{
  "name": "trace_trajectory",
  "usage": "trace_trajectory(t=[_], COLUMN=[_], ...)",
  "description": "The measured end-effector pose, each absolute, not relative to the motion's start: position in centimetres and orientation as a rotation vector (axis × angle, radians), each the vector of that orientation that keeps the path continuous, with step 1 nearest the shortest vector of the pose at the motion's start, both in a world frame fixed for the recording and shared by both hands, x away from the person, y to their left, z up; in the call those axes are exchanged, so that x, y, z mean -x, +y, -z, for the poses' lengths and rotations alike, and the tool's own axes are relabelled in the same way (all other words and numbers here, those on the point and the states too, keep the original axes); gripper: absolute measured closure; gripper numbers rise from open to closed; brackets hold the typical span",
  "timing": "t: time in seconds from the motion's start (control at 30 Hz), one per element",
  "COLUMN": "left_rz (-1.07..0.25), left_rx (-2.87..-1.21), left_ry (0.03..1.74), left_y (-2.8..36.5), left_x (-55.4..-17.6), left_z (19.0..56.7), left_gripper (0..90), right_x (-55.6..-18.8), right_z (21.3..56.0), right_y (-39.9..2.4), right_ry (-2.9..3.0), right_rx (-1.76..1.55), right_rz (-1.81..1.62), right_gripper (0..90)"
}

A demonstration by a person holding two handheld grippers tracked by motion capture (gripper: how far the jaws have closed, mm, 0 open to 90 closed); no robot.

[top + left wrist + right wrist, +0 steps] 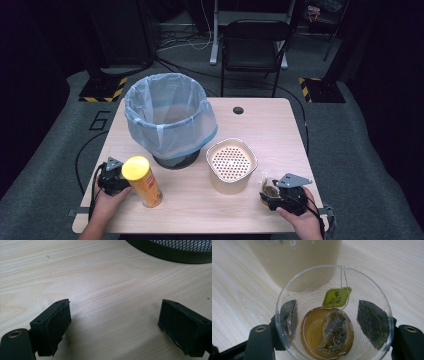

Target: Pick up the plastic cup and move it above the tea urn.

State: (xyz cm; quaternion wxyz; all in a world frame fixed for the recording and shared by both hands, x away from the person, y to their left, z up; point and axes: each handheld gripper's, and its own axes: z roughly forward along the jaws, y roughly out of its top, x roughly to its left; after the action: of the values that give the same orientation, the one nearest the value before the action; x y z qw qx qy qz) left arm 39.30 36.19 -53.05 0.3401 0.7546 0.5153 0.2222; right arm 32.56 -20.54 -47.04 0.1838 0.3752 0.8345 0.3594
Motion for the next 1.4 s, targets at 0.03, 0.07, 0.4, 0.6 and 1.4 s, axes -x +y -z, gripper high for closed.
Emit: trace_trajectory(t=[0.03,0.07,0.4,0.6,1.4], left_rz=[-0.575,-0.576,-0.58,-0.581,-0.576], left_rx=[-1.966,-1.965,-1.965,-1.962,-1.967], left_ry=[1.342,1.342,1.345,1.346,1.347], left_y=[36.2,36.2,36.2,36.2,36.2], left_x=[-39.3,-39.3,-39.3,-39.3,-39.3], left_z=[53.0,53.0,53.0,53.1,53.0], left_gripper=[10.7,10.7,10.7,10.8,10.8], right_x=[-33.0,-33.0,-35.7,-37.0,-44.7], right_z=[46.6,46.6,43.5,41.8,38.3], right_y=[-20.7,-20.7,-22.3,-22.6,-19.3], right_ry=[2.335,2.335,2.325,2.311,2.334], right_rx=[-1.06,-1.06,-1.027,-1.003,-0.763], right_rz=[-1.021,-1.021,-1.014,-0.997,-1.081], right_gripper=[32.7,32.7,33.3,33.6,34.7])
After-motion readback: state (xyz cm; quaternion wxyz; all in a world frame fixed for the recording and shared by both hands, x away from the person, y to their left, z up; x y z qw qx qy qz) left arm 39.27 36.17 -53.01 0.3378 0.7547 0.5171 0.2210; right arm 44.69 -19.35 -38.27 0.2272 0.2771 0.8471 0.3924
